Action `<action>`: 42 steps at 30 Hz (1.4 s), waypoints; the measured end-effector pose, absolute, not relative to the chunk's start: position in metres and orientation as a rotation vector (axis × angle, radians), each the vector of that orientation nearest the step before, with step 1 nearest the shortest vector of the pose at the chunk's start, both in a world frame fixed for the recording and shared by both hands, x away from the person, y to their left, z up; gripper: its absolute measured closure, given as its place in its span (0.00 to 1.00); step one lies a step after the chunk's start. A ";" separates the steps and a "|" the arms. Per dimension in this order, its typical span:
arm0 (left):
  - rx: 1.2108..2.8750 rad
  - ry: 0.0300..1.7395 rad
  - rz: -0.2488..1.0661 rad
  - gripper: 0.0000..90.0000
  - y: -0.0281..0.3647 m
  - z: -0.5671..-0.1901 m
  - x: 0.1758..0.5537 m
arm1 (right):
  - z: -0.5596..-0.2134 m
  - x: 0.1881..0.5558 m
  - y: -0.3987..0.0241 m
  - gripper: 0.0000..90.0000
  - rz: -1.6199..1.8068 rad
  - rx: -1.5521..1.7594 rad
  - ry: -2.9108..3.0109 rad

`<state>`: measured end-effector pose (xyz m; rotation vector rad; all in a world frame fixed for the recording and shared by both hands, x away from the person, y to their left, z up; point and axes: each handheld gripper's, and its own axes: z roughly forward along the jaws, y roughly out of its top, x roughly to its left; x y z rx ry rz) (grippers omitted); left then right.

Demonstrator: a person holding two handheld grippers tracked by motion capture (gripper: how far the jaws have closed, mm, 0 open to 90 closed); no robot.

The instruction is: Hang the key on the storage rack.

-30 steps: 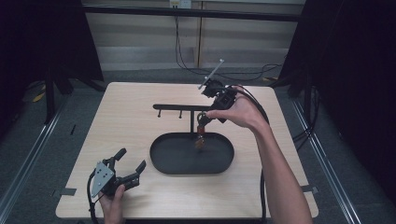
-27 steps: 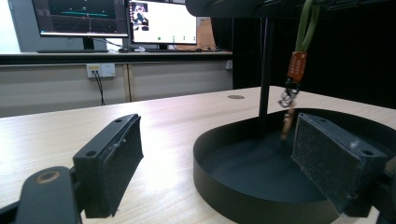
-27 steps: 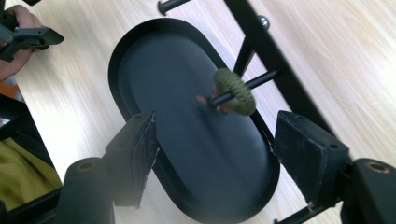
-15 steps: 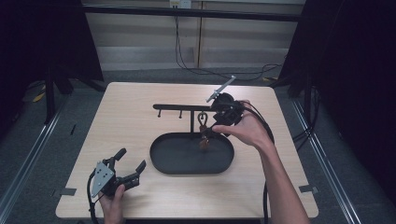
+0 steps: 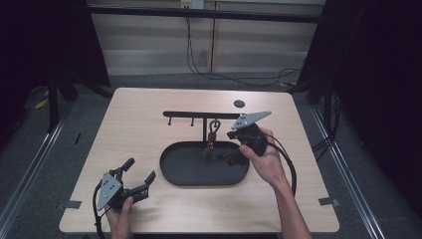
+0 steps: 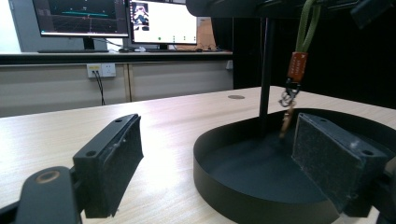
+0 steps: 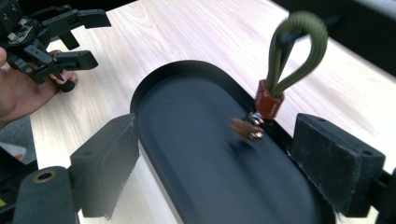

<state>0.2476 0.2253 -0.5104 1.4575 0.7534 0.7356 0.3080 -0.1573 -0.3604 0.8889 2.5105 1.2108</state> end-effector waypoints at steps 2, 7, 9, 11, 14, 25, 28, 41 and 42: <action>1.454 0.755 0.734 0.18 0.225 -0.510 0.248 | -0.364 0.305 -0.160 0.16 1.230 0.899 2.490; 1.452 0.757 0.736 0.18 0.225 -0.510 0.247 | -0.380 0.289 -0.169 0.22 1.258 0.961 2.315; 1.450 0.758 0.732 0.18 0.224 -0.511 0.247 | -0.388 0.281 -0.171 0.19 1.269 0.935 2.264; 1.452 0.757 0.732 0.18 0.225 -0.511 0.247 | -0.396 0.275 -0.176 0.20 1.314 0.943 2.220; 1.451 0.757 0.731 0.18 0.224 -0.511 0.247 | -0.415 0.264 -0.187 0.20 1.386 0.973 2.106; 1.450 0.758 0.731 0.18 0.224 -0.511 0.247 | -0.473 0.241 -0.211 0.22 1.461 1.060 1.832; 1.452 0.756 0.735 0.18 0.225 -0.510 0.247 | -0.487 0.235 -0.215 0.17 1.496 1.090 1.741; 1.455 0.758 0.744 0.18 0.225 -0.510 0.247 | -0.512 0.217 -0.217 0.15 1.598 0.925 1.579; 1.455 0.759 0.743 0.18 0.225 -0.510 0.247 | -0.512 0.216 -0.217 0.15 1.607 0.915 1.570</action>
